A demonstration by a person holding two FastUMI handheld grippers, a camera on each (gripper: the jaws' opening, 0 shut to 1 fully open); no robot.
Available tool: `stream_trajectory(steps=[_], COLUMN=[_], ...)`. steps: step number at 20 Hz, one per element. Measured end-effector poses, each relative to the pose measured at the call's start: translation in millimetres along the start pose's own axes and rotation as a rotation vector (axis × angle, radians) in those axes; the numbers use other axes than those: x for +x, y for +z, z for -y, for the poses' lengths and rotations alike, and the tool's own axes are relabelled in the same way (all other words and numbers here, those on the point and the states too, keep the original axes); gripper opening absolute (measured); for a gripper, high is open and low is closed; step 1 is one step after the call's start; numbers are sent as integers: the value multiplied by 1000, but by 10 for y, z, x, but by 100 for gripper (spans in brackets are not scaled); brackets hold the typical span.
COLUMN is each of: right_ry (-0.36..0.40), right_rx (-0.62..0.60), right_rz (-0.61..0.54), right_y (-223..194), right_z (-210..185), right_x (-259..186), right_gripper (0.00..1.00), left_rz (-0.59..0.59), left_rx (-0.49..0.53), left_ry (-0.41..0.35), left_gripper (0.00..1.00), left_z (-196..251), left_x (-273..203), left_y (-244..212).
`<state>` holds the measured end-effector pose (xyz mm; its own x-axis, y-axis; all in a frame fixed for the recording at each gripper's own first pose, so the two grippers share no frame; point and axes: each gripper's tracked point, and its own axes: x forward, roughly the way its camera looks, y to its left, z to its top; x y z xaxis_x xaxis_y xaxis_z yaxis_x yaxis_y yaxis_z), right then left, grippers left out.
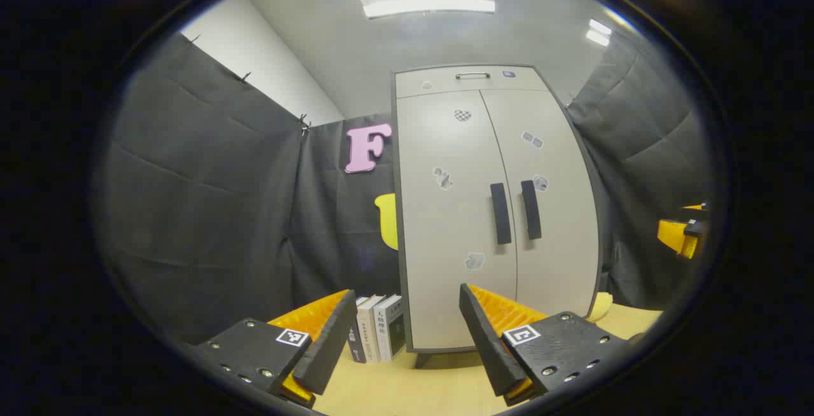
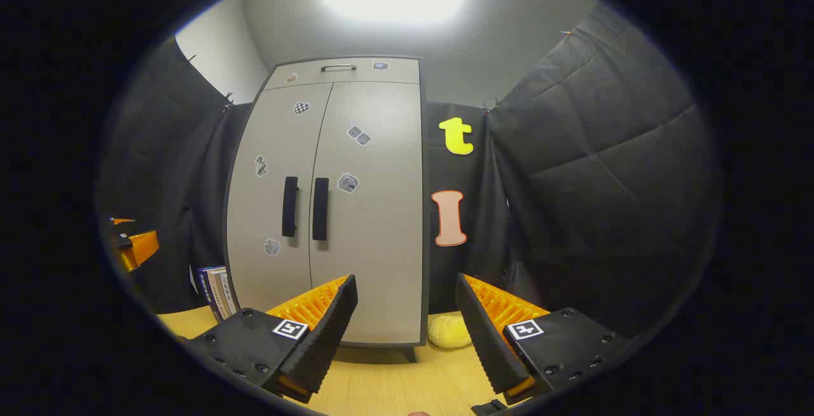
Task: Open the right door of the double-door shoe cabinet with the right hand, and open the left door with the left hand.
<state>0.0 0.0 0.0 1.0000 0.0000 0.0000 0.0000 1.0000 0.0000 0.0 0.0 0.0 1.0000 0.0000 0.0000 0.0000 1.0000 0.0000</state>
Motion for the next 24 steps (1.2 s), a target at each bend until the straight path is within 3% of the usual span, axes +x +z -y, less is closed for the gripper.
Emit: stream_trajectory(steps=[15,24], right_ry=[4,58], right_rx=[22,30], right_rz=[-21,-33], right_y=[-33,52], right_z=[46,-197], right_x=[36,233], right_gripper=[98,98], left_rz=[0,-23], left_rx=[6,26], left_ry=[7,21], left_gripper=[94,94], left_z=[-21,-137], left_x=[-33,-122], left_y=[7,-95])
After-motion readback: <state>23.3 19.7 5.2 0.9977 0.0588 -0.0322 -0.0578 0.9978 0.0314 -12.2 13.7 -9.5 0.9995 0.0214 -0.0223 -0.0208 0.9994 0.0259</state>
